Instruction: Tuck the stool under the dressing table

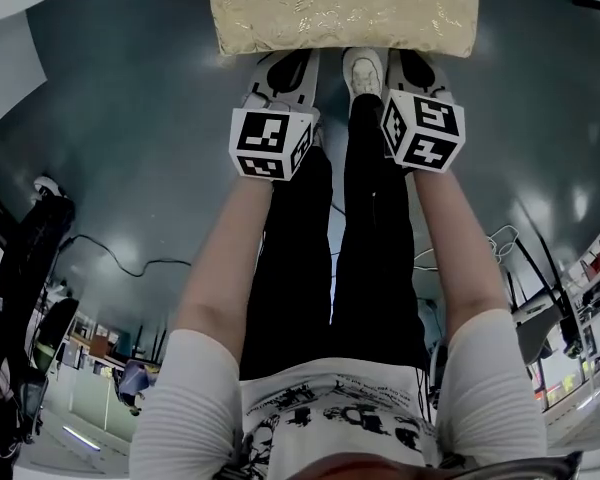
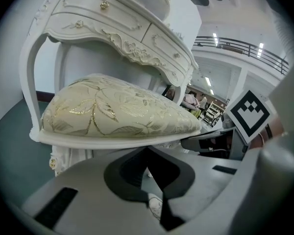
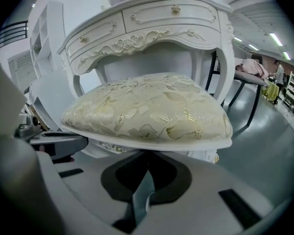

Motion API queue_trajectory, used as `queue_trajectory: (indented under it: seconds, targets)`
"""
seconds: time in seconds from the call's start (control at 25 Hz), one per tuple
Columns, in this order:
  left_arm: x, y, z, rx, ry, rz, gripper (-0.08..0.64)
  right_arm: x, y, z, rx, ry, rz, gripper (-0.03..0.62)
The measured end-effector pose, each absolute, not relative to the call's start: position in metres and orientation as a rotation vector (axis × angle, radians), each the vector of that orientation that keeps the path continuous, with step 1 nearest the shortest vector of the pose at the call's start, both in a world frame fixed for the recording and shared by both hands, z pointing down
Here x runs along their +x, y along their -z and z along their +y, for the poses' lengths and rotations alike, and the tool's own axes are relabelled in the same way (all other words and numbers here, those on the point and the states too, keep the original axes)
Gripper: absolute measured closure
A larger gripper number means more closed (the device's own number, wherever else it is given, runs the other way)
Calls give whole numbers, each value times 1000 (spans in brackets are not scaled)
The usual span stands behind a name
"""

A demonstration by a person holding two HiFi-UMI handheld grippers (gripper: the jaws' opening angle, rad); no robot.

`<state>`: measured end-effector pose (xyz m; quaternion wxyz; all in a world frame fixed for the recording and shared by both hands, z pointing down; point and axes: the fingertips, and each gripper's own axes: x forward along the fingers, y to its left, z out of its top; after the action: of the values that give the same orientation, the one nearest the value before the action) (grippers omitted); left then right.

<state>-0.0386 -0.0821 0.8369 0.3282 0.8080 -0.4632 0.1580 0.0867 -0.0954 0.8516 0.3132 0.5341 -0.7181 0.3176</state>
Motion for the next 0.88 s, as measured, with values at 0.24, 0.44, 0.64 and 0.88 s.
queue_trajectory:
  seconds: [0.24,0.44,0.64,0.88]
  targets:
    - [-45,-839,-112,2046,-406,-1302,543,81,-853,-125,1359,-789,-1960,577]
    - [-52,-839,-137,2027,-414,-1353,543,74,-853,-150,1333,-772,-1988,577]
    - [-56,-840,-162,2020,-361,-1401,543,70,-854,-178,1309,-719,-2027,577]
    - [-63,-839,-199,2015,-327,-1461,543,61,-855,-221,1280,-606,-2091,577]
